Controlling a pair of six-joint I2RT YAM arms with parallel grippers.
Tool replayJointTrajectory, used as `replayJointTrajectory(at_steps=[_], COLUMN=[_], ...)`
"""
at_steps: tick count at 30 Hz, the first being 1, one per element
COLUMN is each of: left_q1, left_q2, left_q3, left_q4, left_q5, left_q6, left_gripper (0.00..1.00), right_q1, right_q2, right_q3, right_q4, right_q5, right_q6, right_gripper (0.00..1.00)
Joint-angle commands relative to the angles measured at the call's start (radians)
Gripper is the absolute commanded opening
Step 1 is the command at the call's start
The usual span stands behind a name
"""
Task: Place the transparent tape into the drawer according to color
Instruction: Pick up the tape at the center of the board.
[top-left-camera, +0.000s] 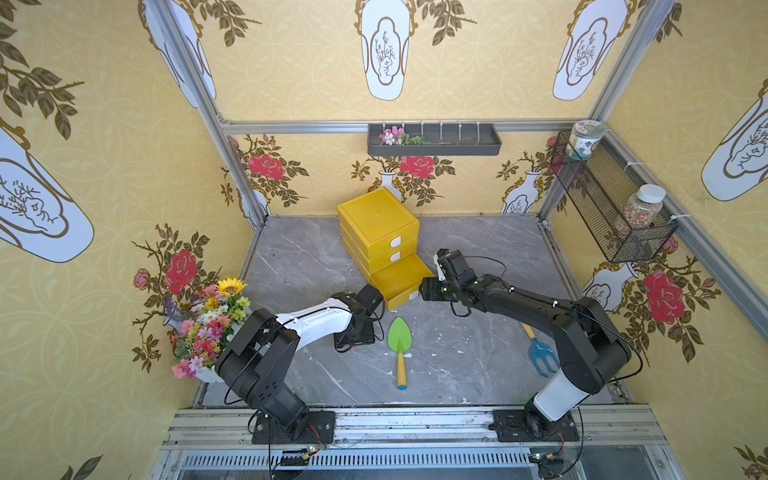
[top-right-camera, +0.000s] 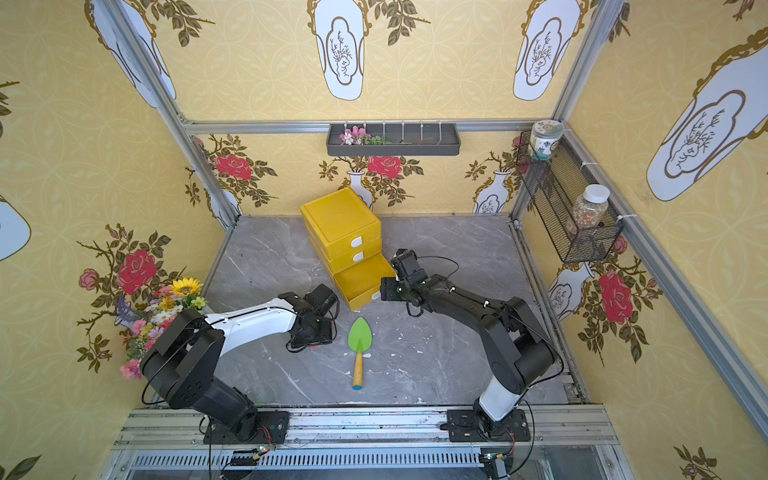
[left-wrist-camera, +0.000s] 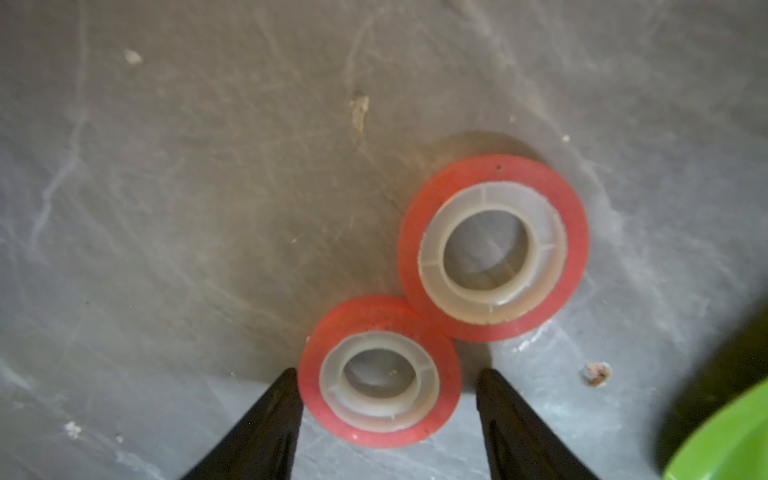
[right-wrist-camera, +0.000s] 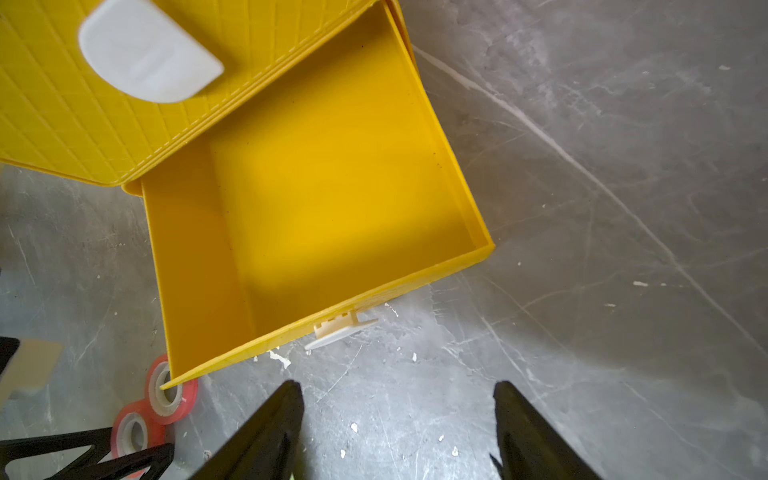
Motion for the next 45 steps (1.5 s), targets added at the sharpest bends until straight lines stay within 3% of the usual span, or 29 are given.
replayJointTrajectory(at_steps=[1, 18, 27, 35, 45], left_q1=[-0.004, -0.006, -0.006, -0.005, -0.004], left_q2=[0.024, -0.026, -0.085, -0.078, 0.114], left_q3=[-0.016, -0.016, 0.037, 0.204, 0.542], left_q4=[0.000, -0.009, -0.056, -0.085, -0.044], left_q5=[0.008, 0.038, 0.035, 0.007, -0.050], left_q6=[-0.014, -0.012, -0.010, 0.009, 0.052], left_gripper=[0.66, 0.57, 0.57, 0.57, 0.57], right_q1=[-0.002, -0.010, -0.011, -0.011, -0.011], right_q2=[-0.012, -0.014, -0.009, -0.016, -0.032], right_q3=[-0.004, -0.014, -0.015, -0.012, -0.020], right_q4=[0.041, 0.055, 0.057, 0.051, 0.043], right_q5=[0.000, -0.010, -0.015, -0.012, -0.006], right_q6=[0.005, 0.013, 0.019, 0.019, 0.018], right_gripper=[0.76, 0.76, 0.76, 0.76, 0.76])
